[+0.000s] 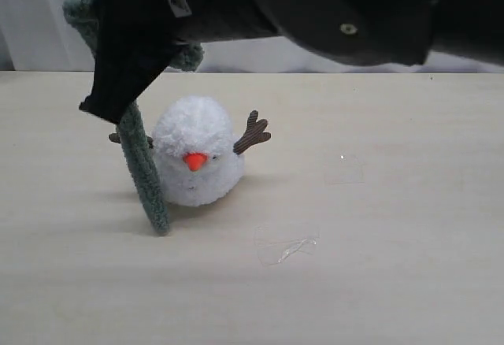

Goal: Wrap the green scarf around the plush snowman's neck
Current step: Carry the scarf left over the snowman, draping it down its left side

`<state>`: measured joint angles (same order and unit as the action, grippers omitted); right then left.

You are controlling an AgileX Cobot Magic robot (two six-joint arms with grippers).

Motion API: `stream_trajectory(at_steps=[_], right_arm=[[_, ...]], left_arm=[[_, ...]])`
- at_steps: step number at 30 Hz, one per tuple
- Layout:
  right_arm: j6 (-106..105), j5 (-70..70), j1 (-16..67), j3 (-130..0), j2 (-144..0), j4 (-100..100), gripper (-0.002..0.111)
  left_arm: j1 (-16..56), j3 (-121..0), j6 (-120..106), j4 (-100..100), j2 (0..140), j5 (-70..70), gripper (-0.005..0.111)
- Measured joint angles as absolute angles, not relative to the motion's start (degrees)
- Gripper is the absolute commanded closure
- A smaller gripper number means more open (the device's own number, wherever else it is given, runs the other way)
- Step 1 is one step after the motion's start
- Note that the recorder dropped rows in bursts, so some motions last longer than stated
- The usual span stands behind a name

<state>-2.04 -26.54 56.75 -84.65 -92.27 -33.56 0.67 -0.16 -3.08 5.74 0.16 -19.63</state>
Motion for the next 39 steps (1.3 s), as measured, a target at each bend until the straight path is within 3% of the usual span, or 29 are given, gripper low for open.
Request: stream_trajectory(at_steps=[16,26,39], right_arm=[[11.35,-27.31,56.75,-84.65,-95.52,-60.04,0.104],[16.84,-31.54,56.53,-84.65,-94.97,-65.48,0.104],[26.77,-29.94,50.54,-84.65,-94.97,-69.1,0.104]], left_arm=[[0.67,-0.16,-3.08,5.74,0.16,-19.63,0.107],[0.67,-0.16,-3.08,5.74,0.16,-19.63,0.107],[0.67,-0.16,-3.08,5.74,0.16,-19.63,0.107]])
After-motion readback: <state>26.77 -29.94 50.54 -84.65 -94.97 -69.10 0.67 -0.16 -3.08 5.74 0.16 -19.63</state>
